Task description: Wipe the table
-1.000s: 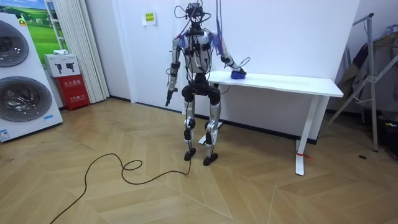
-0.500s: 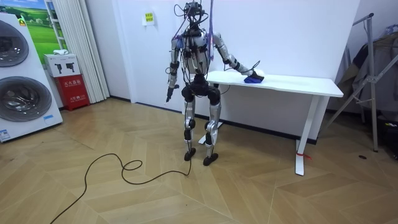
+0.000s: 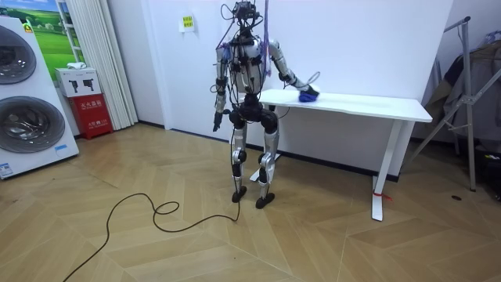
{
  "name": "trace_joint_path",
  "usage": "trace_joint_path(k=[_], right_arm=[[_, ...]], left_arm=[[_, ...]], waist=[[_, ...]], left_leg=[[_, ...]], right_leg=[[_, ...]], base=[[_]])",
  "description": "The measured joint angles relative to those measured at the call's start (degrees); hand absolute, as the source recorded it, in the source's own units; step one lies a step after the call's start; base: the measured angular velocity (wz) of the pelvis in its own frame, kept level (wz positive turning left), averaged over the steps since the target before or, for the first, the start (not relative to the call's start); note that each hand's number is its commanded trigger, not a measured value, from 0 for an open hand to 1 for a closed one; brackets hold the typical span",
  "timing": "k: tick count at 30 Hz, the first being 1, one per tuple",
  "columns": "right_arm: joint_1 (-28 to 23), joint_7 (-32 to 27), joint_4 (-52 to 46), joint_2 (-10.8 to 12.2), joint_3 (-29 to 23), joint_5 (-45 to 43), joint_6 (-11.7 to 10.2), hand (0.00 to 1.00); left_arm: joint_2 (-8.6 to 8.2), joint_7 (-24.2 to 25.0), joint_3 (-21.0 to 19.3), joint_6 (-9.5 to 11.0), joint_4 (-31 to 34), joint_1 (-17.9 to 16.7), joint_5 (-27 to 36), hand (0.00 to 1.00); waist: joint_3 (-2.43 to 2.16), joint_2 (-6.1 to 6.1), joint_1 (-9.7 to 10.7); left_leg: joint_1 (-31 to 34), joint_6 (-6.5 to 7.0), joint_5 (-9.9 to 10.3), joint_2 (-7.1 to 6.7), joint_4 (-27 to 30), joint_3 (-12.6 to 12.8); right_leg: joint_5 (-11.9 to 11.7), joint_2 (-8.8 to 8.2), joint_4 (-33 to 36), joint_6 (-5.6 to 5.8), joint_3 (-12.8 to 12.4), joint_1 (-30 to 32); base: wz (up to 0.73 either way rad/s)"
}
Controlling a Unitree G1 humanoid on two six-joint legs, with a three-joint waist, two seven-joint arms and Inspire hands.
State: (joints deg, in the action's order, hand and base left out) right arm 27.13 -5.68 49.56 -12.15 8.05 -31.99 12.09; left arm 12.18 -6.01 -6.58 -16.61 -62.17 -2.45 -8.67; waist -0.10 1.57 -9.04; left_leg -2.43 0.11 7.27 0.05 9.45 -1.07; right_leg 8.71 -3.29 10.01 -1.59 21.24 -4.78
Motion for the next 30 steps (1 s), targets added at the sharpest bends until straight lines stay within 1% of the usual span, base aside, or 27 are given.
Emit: trace_joint_path(k=[1, 2, 3, 4, 5, 6, 7, 8, 9, 10, 13, 14, 15, 16, 17, 18, 20, 21, 22, 23, 24, 25, 26, 27, 28, 29, 30], right_arm=[[-0.9, -1.3, 1.5, -1.2, -1.5, 0.1, -1.6, 1.0], [-1.9, -1.9, 2.4, -1.8, -2.9, 0.1, -2.6, 1.0], [-3.2, -3.4, 4.3, -3.2, -5.5, 0.5, -4.0, 1.0], [-4.5, -4.4, 5.8, -4.5, -8.2, 0.9, -5.0, 1.0], [-5.4, -4.9, 6.2, -5.0, -9.7, 1.2, -5.2, 1.0], [-7.2, -5.9, 6.9, -6.2, -12.3, 2.1, -5.4, 1.0], [-9.3, -6.5, 7.7, -7.6, -14.9, 2.7, -5.7, 1.0], [-11.1, -6.8, 8.5, -8.9, -17.5, 3.2, -6.0, 1.0], [-12.0, -7.0, 8.9, -9.4, -18.7, 3.3, -6.2, 1.0], [-13.7, -7.8, 9.2, -10.2, -20.4, 3.7, -6.6, 1.0], [-17.6, -10.0, 9.2, -10.8, -23.5, 3.4, -7.2, 1.0], [-18.0, -10.1, 9.2, -10.8, -23.8, 3.4, -7.2, 1.0], [-18.6, -10.4, 9.1, -11.1, -23.9, 3.5, -7.2, 1.0], [-18.6, -10.5, 8.9, -11.0, -23.8, 3.5, -7.2, 1.0], [-18.5, -10.7, 8.6, -10.9, -23.5, 3.6, -7.2, 1.0], [-18.7, -11.3, 7.9, -10.5, -22.8, 3.8, -7.0, 1.0], [-18.3, -12.4, 6.1, -9.3, -21.2, 3.7, -5.6, 1.0], [-17.1, -12.7, 5.2, -8.5, -19.8, 3.7, -4.3, 1.0], [-16.1, -12.8, 3.4, -7.8, -17.3, 4.1, -2.1, 1.0], [-15.8, -12.7, 2.2, -7.2, -15.7, 4.2, -1.0, 1.0], [-15.2, -11.7, -1.3, -5.5, -12.3, 3.9, 1.5, 1.0], [-14.0, -9.3, -5.7, -3.3, -6.8, 2.4, 4.2, 1.0], [-13.2, -7.5, -7.7, -2.3, -3.8, 1.3, 4.8, 1.0], [-11.1, -3.8, -10.1, -0.2, 0.9, -1.4, 5.0, 1.0], [-8.4, -0.8, -11.1, 2.3, 4.8, -2.9, 5.0, 1.0], [-5.4, 1.9, -11.3, 3.7, 7.9, -3.9, 4.6, 1.0], [-4.3, 3.1, -11.3, 3.9, 8.5, -4.1, 3.5, 1.0]], left_arm=[[0.15, -0.1, -0.1, -0.1, 0.0, -0.3, -0.3, 0.0], [0.23, -0.1, -0.2, -0.1, 0.0, -0.3, -0.6, 0.0], [0.6, -0.1, -0.3, 0.2, 0.0, -0.3, -0.6, 0.0], [1.3, -0.1, -0.6, 0.8, 0.0, -0.8, -0.6, 0.0], [1.73, -0.1, -1.0, 1.0, 0.0, -1.0, -0.8, 0.0], [2.6, -0.1, -2.4, 1.2, 0.0, -1.4, -1.0, 0.0], [3.27, -0.1, -3.7, 1.2, 0.0, -1.7, -1.1, 0.0], [3.56, -0.1, -4.8, 1.2, -0.1, -1.8, -1.1, 0.0], [3.58, -0.1, -5.2, 1.4, -0.2, -2.0, -1.1, 0.0], [3.58, -0.1, -6.4, 1.8, -0.3, -2.5, -1.1, 0.0], [3.66, -0.1, -7.6, 1.9, -0.3, -3.5, -1.1, 0.0], [3.66, -0.1, -7.9, 1.9, -0.3, -3.6, -1.1, 0.0], [3.67, -0.1, -7.9, 2.0, -0.1, -3.5, -1.0, 0.0], [3.63, -0.1, -7.7, 2.3, -0.1, -3.5, -0.9, 0.0], [3.61, -0.1, -7.7, 2.5, -0.1, -3.3, -0.8, 0.0], [3.6, -0.2, -7.0, 2.9, -0.1, -2.9, -0.4, 0.0], [3.18, -0.8, -5.2, 3.0, -0.2, -2.2, 0.3, 0.0], [2.3, -1.4, -4.4, 3.0, -0.3, -1.9, 0.4, 0.0], [1.37, -1.5, -3.5, 3.0, -0.5, -1.4, 0.5, 0.0], [1.05, -1.6, -2.9, 2.9, -1.0, -0.8, 0.6, 0.0], [0.26, -2.1, -2.2, 2.8, -1.6, 0.2, 0.6, 0.0], [-0.39, -2.1, -1.2, 2.7, -2.0, 0.9, 0.5, 0.0], [-0.7, -2.0, -1.0, 2.7, -2.1, 1.2, 0.1, 0.0], [-1.38, -1.8, -1.0, 2.6, -2.2, 2.2, -0.4, 0.0], [-1.86, -1.3, -1.0, 2.5, -2.2, 3.2, -0.4, 0.0], [-2.0, -0.7, -0.2, 2.5, -2.0, 4.2, -0.3, 0.0], [-2.03, -0.4, 0.1, 2.5, -1.7, 4.4, -0.3, 0.0]], waist=[[-0.04, 0.12, 0.6], [-0.08, 0.25, 1.0], [-0.14, 0.57, 1.4], [-0.31, 0.91, 1.6], [-0.31, 1.02, 1.8], [-0.17, 1.23, 2.5], [-0.48, 1.63, 2.8], [-0.61, 1.81, 3.1], [-0.61, 1.8, 3.2], [-0.66, 1.72, 3.9], [-0.84, 1.42, 5.2], [-0.86, 1.39, 5.7], [-0.99, 1.18, 6.1], [-1.11, 0.93, 6.4], [-1.13, 0.84, 6.5], [-1.12, 0.66, 6.9], [-1.09, 0.13, 6.8], [-1.09, -0.48, 6.6], [-1.06, -1.06, 5.7], [-1.05, -1.12, 5.3], [-1.09, -1.12, 4.3], [-1.05, -1.12, 3.4], [-1.04, -1.07, 3.2], [-0.96, -0.94, 2.2], [-0.74, -0.6, 1.0], [-0.17, -0.15, 0.2], [-0.04, -0.06, -0.4]], left_leg=[[-0.2, 0.01, 0.0, -0.01, 0.1, -0.3], [-0.3, 0.03, 0.0, -0.19, 0.2, -0.6], [-0.8, 0.14, 0.1, -0.76, 0.1, -0.5], [-1.4, 0.42, 0.3, -0.77, 0.0, -0.5], [-1.7, 0.52, 0.3, -0.81, 0.0, -0.5], [-2.3, 0.77, 0.7, -0.87, 0.0, -0.5], [-2.6, 0.96, 1.2, -0.87, 0.2, -0.4], [-2.9, 1.11, 1.4, -0.86, 0.2, -0.1], [-3.2, 1.18, 1.6, -0.82, 0.2, 0.2], [-3.8, 1.45, 2.0, -0.76, 0.3, 0.6], [-5.5, 1.55, 3.1, -0.51, 0.4, 1.5], [-5.7, 1.61, 3.3, -0.45, 0.6, 1.7], [-5.9, 1.64, 3.6, -0.33, 1.0, 2.0], [-6.1, 1.65, 3.8, -0.19, 1.2, 2.5], [-6.1, 1.66, 3.8, -0.14, 1.4, 2.7], [-6.1, 1.67, 3.9, -0.07, 1.5, 2.8], [-6.4, 1.67, 3.9, 0.16, 1.4, 3.8], [-6.6, 1.63, 3.9, 0.39, 1.2, 4.9], [-6.8, 1.5, 3.8, 0.7, 0.9, 6.1], [-6.8, 1.43, 3.7, 0.83, 0.7, 6.8], [-6.8, 1.06, 3.4, 1.21, 0.1, 7.9], [-6.5, 0.77, 3.3, 1.42, 0.1, 9.2], [-6.3, 0.57, 3.2, 1.65, 0.1, 9.5], [-5.6, 0.25, 3.0, 2.06, 0.2, 10.0], [-4.9, -0.04, 2.7, 2.26, 0.2, 9.9], [-4.1, -0.18, 2.5, 2.28, 0.4, 9.5], [-3.6, -0.21, 2.5, 2.21, 0.7, 9.1]], right_leg=[[0.2, -0.28, -0.5, 0.31, 1.0, -0.9], [0.4, -0.5, -0.5, 0.59, 1.5, -1.3], [0.7, -0.84, -0.6, 0.98, 2.2, -2.2], [1.0, -0.97, -0.7, 1.24, 2.2, -2.9], [1.0, -0.97, -1.0, 1.28, 2.2, -3.3], [1.0, -0.94, -1.3, 1.43, 2.2, -4.1], [1.2, -0.96, -1.3, 1.62, 2.2, -4.4], [1.2, -0.75, -1.1, 1.71, 2.0, -4.6], [1.1, -0.71, -1.1, 1.75, 1.6, -4.8], [1.1, -0.66, -1.3, 1.88, 1.5, -5.5], [1.0, -0.47, -1.2, 1.97, 0.3, -7.0], [1.0, -0.41, -1.2, 1.99, 0.2, -7.2], [1.0, -0.33, -1.1, 2.01, -0.3, -7.4], [0.9, -0.29, -1.0, 2.06, -0.8, -7.4], [0.9, -0.3, -0.8, 2.06, -0.7, -7.4], [0.9, -0.33, -0.3, 2.06, -0.9, -7.2], [0.8, -0.23, -0.2, 1.93, -1.5, -7.0], [0.7, -0.06, 0.0, 1.75, -2.5, -6.6], [0.5, 0.21, 0.7, 1.53, -4.1, -5.9], [0.5, 0.32, 0.8, 1.44, -4.5, -5.5], [0.2, 0.7, 1.0, 1.02, -5.6, -4.6], [0.0, 1.14, 1.8, 0.64, -6.8, -3.3], [-0.2, 1.36, 1.8, 0.38, -6.9, -2.9], [-0.4, 1.38, 1.8, -0.06, -6.9, -2.0], [-0.4, 1.46, 1.9, -0.35, -6.8, -1.3], [-0.1, 1.35, 2.3, -0.8, -6.3, -0.6], [0.0, 1.19, 2.5, -0.84, -5.9, 0.1]], base=[[0.51], [0.49], [0.31], [0.21], [0.04], [0.0], [-0.05], [-0.12], [-0.17], [-0.14], [-0.24], [-0.25], [-0.24], [-0.23], [-0.17], [-0.14], [-0.26], [-0.52], [-0.54], [-0.61], [-0.58], [-0.58], [-0.43], [-0.15], [0.0], [0.22], [0.5]])
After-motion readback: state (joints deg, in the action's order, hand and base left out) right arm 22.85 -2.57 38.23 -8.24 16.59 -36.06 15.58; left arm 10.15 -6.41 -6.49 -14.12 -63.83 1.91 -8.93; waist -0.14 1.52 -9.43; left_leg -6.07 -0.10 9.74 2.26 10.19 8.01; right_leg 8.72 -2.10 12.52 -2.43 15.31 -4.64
